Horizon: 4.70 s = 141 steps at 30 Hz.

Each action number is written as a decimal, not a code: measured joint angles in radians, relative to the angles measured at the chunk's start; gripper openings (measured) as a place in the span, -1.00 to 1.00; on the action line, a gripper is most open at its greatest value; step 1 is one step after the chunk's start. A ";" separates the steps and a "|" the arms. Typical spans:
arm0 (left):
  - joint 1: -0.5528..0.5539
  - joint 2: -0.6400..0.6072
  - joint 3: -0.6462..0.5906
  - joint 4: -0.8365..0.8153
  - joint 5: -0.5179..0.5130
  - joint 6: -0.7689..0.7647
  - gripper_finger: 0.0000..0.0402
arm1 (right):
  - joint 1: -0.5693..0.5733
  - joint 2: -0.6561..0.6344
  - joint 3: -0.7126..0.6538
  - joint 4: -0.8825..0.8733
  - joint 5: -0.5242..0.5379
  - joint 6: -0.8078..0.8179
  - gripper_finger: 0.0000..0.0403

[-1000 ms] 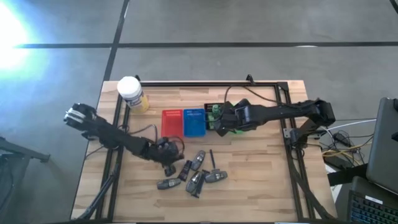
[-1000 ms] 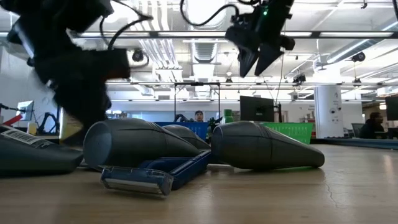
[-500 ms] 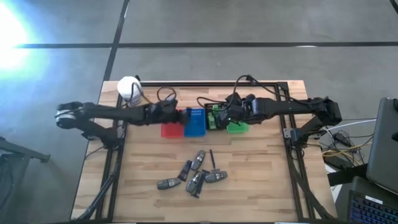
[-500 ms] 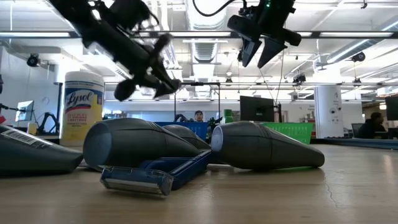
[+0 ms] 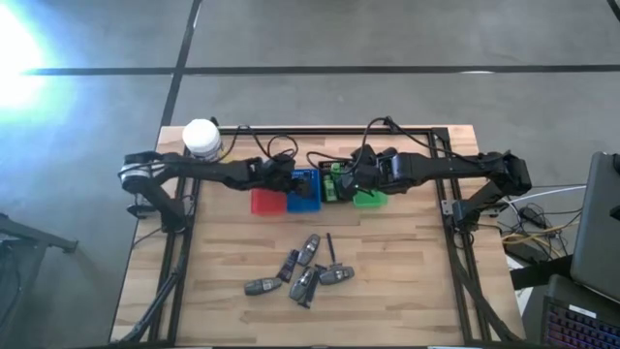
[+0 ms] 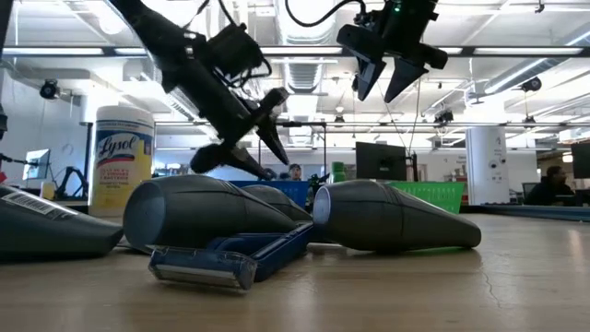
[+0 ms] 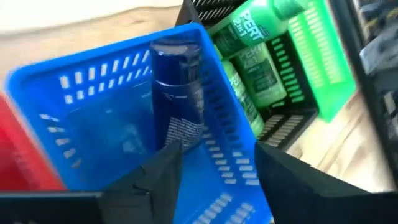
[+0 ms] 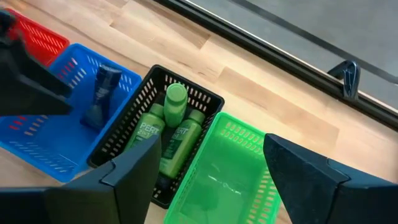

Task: Pick & Place Travel size toiletries
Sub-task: Put the blue shave cream into the blue bin, then put the gray deodorant into the red bin

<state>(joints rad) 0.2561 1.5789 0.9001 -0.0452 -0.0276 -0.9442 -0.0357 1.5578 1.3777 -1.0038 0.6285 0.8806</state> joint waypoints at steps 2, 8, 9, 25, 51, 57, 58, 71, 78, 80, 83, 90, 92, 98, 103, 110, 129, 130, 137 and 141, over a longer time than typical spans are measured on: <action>-0.003 -0.040 0.018 -0.102 0.001 0.069 0.08 | 0.000 0.000 0.000 -0.017 0.000 -0.001 0.42; -0.021 -0.203 0.027 -0.362 0.064 0.389 0.14 | 0.000 0.001 0.000 -0.042 -0.022 -0.039 0.48; -0.034 -0.229 0.023 -0.390 0.115 0.473 0.14 | 0.000 0.001 0.000 -0.039 -0.038 -0.056 0.49; -0.368 -0.187 -0.123 -0.330 0.068 0.194 0.24 | 0.008 0.005 -0.026 -0.013 -0.185 0.034 0.46; -0.631 0.359 0.394 -0.676 -0.206 -0.260 0.44 | 0.138 0.004 -0.063 -0.125 -0.181 0.017 0.72; -0.631 0.434 0.485 -0.733 -0.206 -0.208 0.35 | 0.141 0.004 -0.063 -0.123 -0.181 -0.021 0.76; -0.631 0.436 0.490 -0.736 -0.204 -0.208 0.31 | 0.141 0.004 -0.063 -0.123 -0.181 -0.022 0.76; -0.591 0.316 0.485 -0.838 -0.220 -0.172 -0.60 | 0.163 -0.030 -0.066 -0.122 -0.182 -0.029 0.54; -0.471 0.130 0.485 -0.836 -0.396 -0.121 -0.60 | 0.169 -0.111 -0.076 -0.124 -0.154 0.059 0.43; -0.397 0.101 0.485 -0.830 -0.445 -0.084 -0.60 | 0.169 -0.135 -0.077 -0.125 -0.124 0.091 0.40; -0.263 0.097 0.485 -0.779 -0.454 -0.025 -0.58 | 0.169 -0.170 -0.078 -0.132 -0.083 0.139 0.39; -0.053 0.172 0.485 -0.631 -0.372 0.020 -0.38 | 0.169 -0.210 -0.080 -0.152 -0.044 0.214 0.44; -0.026 0.184 0.485 -0.628 -0.297 0.010 -0.30 | 0.169 -0.210 -0.080 -0.155 -0.042 0.226 0.47; -0.019 0.207 0.484 -0.640 -0.247 0.012 -0.09 | 0.169 -0.192 -0.080 -0.189 -0.042 0.245 0.58; -0.028 0.170 0.484 -0.704 -0.208 0.106 -0.02 | 0.169 -0.182 -0.080 -0.198 -0.042 0.243 0.65; -0.098 0.082 0.484 -0.861 -0.204 0.204 -0.02 | 0.169 -0.182 -0.084 -0.198 -0.030 0.235 0.73; -0.843 0.021 0.286 -0.822 0.001 0.428 0.04 | 0.169 -0.182 -0.148 -0.185 -0.092 0.219 0.54; -0.862 0.021 0.280 -0.792 -0.010 0.380 0.08 | 0.169 -0.182 -0.151 -0.185 -0.094 0.219 0.54; -0.918 0.042 0.251 -0.725 -0.054 0.197 0.52 | 0.169 -0.182 -0.152 -0.161 -0.095 0.213 0.54; -0.918 0.084 0.226 -0.722 -0.081 0.140 0.70 | 0.169 -0.182 -0.152 -0.148 -0.095 0.212 0.60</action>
<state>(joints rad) -0.6621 1.6625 1.1259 -0.7668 -0.1083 -0.8045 0.1333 1.3762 1.2259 -1.1518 0.5335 1.0924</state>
